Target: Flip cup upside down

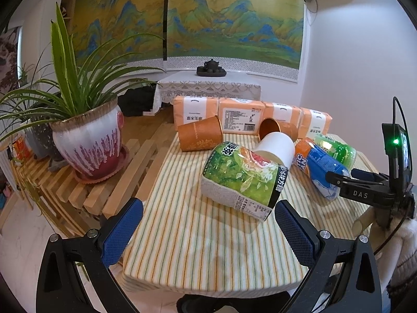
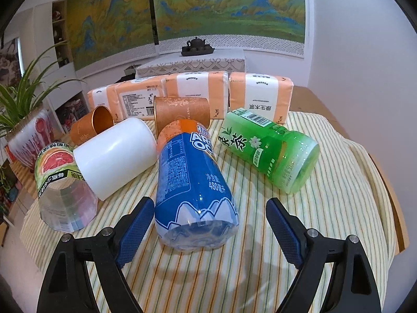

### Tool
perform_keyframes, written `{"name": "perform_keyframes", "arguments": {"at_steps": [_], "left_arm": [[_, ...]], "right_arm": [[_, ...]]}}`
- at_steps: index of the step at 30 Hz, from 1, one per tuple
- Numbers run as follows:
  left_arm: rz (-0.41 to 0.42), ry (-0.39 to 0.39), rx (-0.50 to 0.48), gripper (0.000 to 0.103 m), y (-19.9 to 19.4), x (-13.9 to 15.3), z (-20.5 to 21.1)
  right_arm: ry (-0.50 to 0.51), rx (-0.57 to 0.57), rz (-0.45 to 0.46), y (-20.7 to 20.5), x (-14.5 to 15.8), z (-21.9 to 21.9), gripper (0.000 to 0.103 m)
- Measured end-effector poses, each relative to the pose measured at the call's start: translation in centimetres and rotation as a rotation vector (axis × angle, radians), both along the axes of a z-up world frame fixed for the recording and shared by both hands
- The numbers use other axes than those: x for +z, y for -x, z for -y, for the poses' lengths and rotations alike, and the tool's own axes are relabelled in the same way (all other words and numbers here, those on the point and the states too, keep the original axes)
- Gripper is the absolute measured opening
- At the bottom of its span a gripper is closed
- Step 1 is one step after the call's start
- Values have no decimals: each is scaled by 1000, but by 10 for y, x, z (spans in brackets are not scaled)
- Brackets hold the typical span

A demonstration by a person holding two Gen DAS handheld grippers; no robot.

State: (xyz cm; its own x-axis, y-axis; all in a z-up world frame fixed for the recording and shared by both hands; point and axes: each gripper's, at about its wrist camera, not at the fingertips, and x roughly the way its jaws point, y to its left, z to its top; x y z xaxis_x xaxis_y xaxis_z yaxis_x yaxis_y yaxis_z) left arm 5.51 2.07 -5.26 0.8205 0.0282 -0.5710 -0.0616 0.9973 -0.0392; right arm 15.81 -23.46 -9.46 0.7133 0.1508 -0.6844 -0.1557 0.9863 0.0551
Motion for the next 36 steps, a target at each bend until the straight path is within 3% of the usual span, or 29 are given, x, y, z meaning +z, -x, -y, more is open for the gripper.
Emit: {"name": "perform_keyframes", "arguments": {"at_steps": [5, 16, 26, 36], "left_arm": [[-2, 0, -1, 102, 0, -1, 0], [6, 25, -9, 102, 6, -1, -7], [15, 52, -56, 102, 22, -5, -5], [19, 60, -77, 102, 35, -9, -3]], "right_arm": [[-5, 24, -27, -5, -3, -4, 64], [-31, -87, -59, 17, -1, -1, 64], [-112, -226, -84, 67, 2, -2, 64], [-199, -275, -118, 87, 0, -7, 65]]}}
